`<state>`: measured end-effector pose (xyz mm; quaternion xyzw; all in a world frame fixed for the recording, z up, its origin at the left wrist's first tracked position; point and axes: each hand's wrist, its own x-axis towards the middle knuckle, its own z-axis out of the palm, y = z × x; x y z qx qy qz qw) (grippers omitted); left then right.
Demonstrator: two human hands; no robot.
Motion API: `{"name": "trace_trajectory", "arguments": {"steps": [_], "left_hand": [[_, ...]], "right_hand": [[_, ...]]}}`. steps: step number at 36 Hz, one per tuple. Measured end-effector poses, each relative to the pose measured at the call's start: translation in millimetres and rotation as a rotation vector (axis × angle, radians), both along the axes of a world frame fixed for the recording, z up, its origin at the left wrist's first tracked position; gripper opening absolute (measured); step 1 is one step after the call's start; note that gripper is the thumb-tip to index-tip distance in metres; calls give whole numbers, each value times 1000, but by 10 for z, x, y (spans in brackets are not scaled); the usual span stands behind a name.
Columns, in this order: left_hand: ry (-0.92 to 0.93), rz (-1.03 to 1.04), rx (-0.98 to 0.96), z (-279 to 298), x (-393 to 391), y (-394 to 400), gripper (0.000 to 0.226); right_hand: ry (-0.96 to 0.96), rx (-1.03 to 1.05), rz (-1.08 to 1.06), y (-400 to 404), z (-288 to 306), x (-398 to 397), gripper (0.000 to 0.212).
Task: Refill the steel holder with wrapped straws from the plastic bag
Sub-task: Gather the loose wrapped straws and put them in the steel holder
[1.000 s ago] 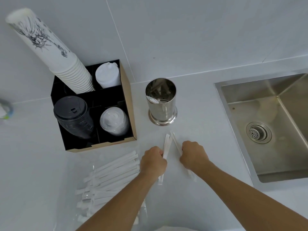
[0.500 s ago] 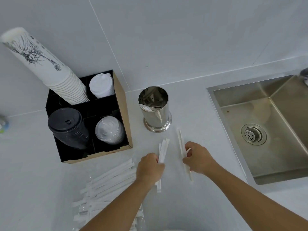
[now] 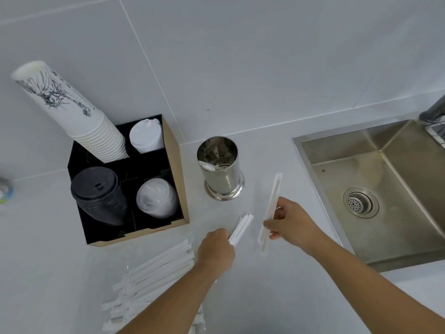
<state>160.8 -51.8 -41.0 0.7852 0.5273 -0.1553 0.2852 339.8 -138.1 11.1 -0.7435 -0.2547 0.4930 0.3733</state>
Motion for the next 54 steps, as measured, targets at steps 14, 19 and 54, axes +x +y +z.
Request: {"name": "trace_trajectory", "arguments": {"steps": [14, 19, 54], "left_hand": [[-71, -48, -38, 84, -53, 1, 6], [-232, -23, -35, 263, -129, 35, 27], [-930, 237, 157, 1692, 349, 1288, 16]], "right_hand": [[-123, 85, -41, 83, 388, 176, 18], [-199, 134, -33, 193, 627, 250, 15], [-368, 304, 97, 1308, 1440, 182, 13]]}}
